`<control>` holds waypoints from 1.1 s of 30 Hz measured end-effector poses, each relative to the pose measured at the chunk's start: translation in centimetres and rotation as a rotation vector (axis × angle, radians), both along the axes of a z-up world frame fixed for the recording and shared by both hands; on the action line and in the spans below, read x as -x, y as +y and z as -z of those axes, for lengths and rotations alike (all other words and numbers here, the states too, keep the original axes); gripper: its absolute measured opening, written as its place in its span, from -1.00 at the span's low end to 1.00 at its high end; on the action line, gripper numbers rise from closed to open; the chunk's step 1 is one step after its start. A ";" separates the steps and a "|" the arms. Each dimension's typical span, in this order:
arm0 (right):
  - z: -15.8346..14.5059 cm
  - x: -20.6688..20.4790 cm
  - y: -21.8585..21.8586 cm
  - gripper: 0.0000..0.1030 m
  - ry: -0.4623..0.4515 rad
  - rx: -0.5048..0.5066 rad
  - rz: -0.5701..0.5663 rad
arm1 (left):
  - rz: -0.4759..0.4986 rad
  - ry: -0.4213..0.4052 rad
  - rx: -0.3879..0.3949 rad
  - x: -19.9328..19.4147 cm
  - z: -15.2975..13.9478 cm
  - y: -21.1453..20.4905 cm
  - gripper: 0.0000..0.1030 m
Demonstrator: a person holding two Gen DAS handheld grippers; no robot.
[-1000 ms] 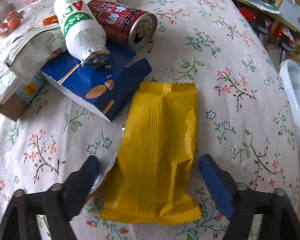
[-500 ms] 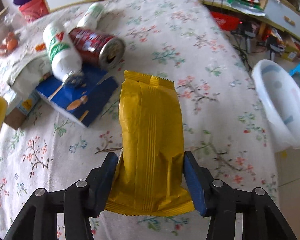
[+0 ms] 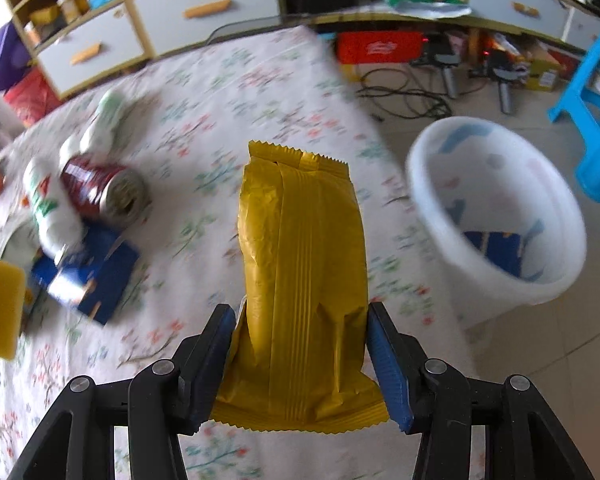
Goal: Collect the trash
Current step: 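Drop the yellow wrapper into the bucket with the right tool while the left drops the sponge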
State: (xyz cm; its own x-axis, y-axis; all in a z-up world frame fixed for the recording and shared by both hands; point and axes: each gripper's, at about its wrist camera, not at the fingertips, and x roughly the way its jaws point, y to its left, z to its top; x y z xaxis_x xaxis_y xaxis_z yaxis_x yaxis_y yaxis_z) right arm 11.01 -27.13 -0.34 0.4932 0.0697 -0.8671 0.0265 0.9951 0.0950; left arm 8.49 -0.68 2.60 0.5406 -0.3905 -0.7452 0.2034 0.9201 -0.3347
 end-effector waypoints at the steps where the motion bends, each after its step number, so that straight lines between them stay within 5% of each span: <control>1: -0.2 -0.2 -0.9 0.12 -0.004 -0.007 0.019 | 0.009 0.003 0.000 -0.3 0.1 -0.6 -0.39; 13: -0.4 -2.9 -11.8 0.13 0.003 -0.026 0.279 | 0.113 0.035 0.017 -5.2 1.1 -8.8 -0.39; 19: 0.2 -3.8 -14.1 0.14 0.007 -0.008 0.329 | 0.153 0.038 0.012 -7.4 1.4 -12.4 -0.39; 24: 0.2 -4.2 -15.4 0.50 -0.014 -0.018 0.356 | 0.178 0.040 0.013 -8.8 1.9 -15.0 -0.39; 33: -0.3 -3.2 -17.2 0.52 -0.018 -0.005 0.373 | 0.229 0.043 0.019 -10.7 2.4 -19.6 -0.39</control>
State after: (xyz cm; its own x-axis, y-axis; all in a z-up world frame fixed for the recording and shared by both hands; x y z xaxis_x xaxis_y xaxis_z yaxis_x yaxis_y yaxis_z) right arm 14.24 -44.37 -0.07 0.5004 -0.1130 -0.8584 0.3851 0.9170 0.1038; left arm 19.18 -20.25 0.20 0.4043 -0.5134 -0.7569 0.3911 0.8451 -0.3644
